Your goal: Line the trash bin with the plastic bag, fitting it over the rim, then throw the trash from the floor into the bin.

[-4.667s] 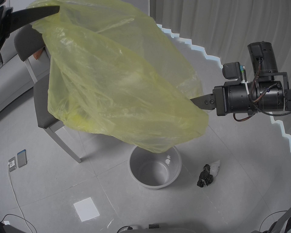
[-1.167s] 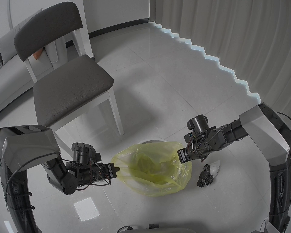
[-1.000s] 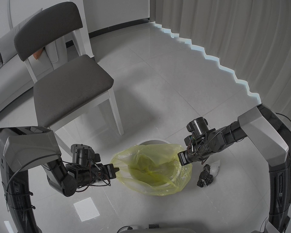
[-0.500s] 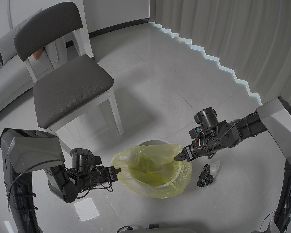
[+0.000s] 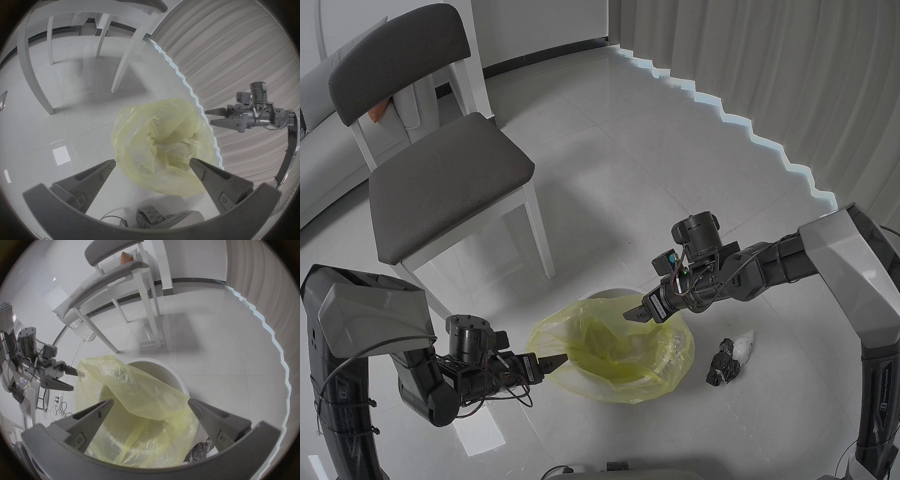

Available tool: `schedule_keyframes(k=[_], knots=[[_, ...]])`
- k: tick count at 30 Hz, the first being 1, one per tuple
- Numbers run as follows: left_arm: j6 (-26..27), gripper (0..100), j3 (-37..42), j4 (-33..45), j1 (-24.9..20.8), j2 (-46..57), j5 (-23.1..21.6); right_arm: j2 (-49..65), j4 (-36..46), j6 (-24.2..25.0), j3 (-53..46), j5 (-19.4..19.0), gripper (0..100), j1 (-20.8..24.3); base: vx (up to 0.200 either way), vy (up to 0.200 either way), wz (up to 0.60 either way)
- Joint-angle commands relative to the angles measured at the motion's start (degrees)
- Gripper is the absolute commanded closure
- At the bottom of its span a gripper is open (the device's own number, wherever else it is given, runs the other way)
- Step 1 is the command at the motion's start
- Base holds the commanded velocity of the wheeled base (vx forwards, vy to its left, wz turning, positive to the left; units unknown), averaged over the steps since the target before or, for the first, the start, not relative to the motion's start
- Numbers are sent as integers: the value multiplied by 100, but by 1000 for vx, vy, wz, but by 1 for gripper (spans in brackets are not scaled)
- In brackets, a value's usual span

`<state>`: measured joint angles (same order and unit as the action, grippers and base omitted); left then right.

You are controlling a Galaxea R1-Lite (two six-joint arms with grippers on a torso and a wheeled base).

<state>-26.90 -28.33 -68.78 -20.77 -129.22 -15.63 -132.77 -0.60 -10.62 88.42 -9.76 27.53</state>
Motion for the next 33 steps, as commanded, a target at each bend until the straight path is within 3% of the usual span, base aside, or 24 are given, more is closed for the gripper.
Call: schedule_keyframes(k=[1,15,16,33], knots=[[1,0,135,-4,-6,310,7,-443,-19,-142,272,-96,0,-46,0,0,0],[10,0,566,-312,12,609,16,-821,-28,-362,668,-342,0,-19,0,0,0],[1,0,609,-408,12,591,16,-830,-28,-380,668,-342,100,-10,0,0,0],[1,0,873,-707,196,740,16,-417,51,-318,1230,-298,100,-28,0,0,0]])
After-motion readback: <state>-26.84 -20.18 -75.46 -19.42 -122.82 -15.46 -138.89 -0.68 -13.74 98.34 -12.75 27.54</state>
